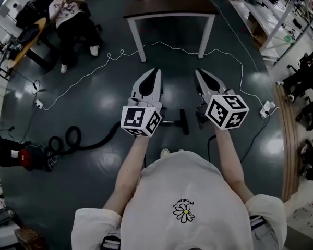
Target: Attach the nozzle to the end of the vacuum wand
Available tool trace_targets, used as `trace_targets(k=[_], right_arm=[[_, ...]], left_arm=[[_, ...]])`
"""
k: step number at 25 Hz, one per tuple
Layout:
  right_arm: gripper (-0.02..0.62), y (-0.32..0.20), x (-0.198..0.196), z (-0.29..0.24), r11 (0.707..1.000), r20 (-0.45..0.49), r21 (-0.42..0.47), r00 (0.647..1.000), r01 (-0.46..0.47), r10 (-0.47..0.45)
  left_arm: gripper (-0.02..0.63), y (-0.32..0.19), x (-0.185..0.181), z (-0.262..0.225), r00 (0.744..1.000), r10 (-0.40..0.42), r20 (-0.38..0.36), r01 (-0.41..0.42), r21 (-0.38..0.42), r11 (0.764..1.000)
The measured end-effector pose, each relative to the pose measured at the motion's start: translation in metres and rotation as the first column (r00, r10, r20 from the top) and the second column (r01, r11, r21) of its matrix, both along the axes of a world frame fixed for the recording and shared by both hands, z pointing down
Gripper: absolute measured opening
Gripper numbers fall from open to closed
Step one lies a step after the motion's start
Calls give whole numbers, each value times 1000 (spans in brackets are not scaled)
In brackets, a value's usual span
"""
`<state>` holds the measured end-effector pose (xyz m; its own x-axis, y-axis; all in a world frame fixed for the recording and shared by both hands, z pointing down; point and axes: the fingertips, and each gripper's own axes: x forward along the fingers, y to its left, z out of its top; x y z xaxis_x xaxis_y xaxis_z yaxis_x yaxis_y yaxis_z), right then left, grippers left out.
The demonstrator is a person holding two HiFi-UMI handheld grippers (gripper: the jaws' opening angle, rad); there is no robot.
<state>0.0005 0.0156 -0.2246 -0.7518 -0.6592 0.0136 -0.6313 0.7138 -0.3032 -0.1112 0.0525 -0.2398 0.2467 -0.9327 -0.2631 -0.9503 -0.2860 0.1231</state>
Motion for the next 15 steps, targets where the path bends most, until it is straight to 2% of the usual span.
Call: trace_targets(k=[6,11,15], right_arm=[[6,8,-6,-6,999,-12,24,1000,27,-27],[6,12,0,-10,999,-45,33,999,32,-30],[6,17,14,-9,999,-80,45,997,-16,20]], left_arm=[[2,5,4,1,999,-2,32,2,10,1000],[2,1,5,-3,999,6,-32,-6,21,1000],[2,-5,30,-4,996,47,77,-46,-14,999]])
